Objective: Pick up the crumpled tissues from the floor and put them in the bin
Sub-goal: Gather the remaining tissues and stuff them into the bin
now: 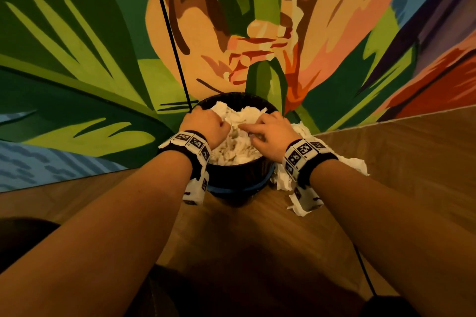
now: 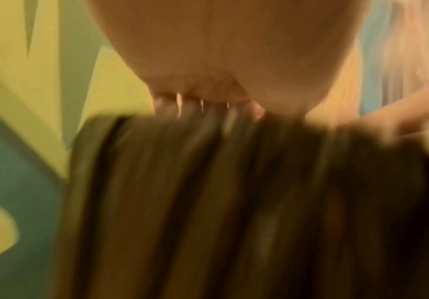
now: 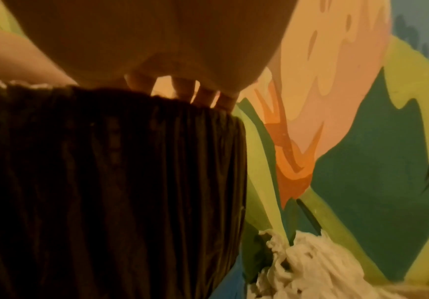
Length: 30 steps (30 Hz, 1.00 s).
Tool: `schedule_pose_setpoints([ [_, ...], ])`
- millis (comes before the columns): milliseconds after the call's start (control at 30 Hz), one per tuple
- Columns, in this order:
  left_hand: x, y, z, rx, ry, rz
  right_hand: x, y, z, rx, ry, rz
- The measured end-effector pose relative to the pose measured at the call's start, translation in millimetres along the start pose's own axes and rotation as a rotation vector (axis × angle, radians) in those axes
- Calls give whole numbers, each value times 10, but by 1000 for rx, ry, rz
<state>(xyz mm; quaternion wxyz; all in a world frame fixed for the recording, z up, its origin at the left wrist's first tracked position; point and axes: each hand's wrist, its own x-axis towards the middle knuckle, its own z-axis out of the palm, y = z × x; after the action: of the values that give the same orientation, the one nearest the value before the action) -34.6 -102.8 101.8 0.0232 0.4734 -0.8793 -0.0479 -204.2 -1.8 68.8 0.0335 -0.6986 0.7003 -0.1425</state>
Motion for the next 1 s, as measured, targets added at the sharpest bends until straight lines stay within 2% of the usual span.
schedule_pose_setpoints([
  [100,54,59,-97,-175,135,14,-39,69,-149,55,118,-33],
  [200,98,207,-189,-327,222,44,-76,209,-292,182,247,50],
  [267,109,389,-255,-391,264,112,-119,360,-361,257,309,109],
  [367,52,800,-303,-456,295,270,-224,641,-396,287,362,223],
  [467,-67,1266,-191,-503,232,413,-405,914,-300,282,387,348],
  [567,-190,1660,134,-485,92,532,-676,1144,-142,225,258,479],
  [667,-291,1857,617,-397,-135,572,-944,1335,13,108,-5,568],
  [733,-330,1898,995,-345,-313,533,-1127,1448,118,87,-182,645],
  [833,-380,1833,1519,-242,-526,464,-1343,1536,299,59,-349,731],
  [900,-432,1789,1818,-152,-610,435,-1467,1594,445,71,-420,780],
  [1000,-491,1745,2184,-129,-656,389,-1611,1627,690,153,-532,904],
])
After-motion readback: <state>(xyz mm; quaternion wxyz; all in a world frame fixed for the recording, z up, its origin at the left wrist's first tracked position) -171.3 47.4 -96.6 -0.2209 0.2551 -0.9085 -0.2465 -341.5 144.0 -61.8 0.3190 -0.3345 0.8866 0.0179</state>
